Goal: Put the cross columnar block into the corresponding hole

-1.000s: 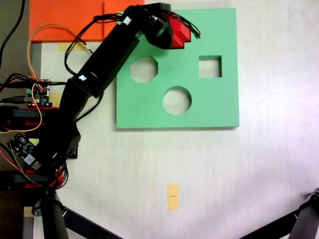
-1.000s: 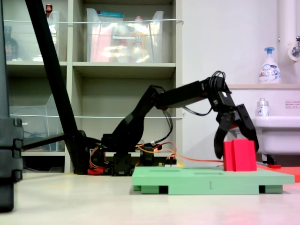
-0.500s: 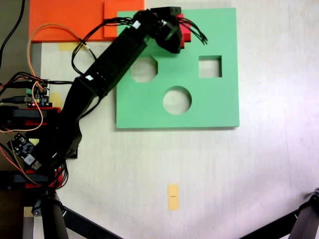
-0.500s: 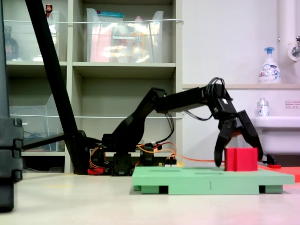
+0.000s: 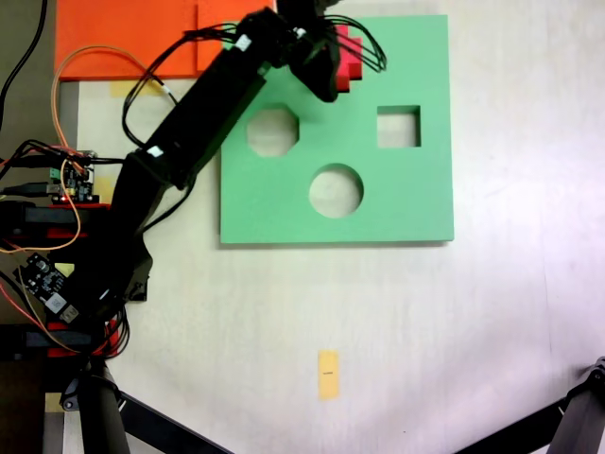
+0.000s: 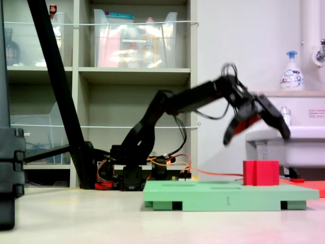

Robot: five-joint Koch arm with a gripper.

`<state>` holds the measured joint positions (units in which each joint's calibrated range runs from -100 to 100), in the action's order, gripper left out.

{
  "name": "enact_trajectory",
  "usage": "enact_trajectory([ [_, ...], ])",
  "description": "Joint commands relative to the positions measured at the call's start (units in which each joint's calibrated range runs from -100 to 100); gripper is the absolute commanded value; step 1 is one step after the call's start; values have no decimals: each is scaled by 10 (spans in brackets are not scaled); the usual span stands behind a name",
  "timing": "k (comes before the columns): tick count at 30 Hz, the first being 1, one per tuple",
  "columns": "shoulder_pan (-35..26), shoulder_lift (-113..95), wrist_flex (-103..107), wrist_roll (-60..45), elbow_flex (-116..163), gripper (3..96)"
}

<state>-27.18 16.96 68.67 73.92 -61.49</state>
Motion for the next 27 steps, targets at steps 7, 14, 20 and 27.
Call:
enact_trajectory([
  [7, 86, -509, 253, -377, -30, 722],
  [14, 214, -605, 256, -488, -28, 646],
  [20, 237, -826, 117, -533, 343, 592],
  [27, 236, -1118, -313, -576, 917, 558],
])
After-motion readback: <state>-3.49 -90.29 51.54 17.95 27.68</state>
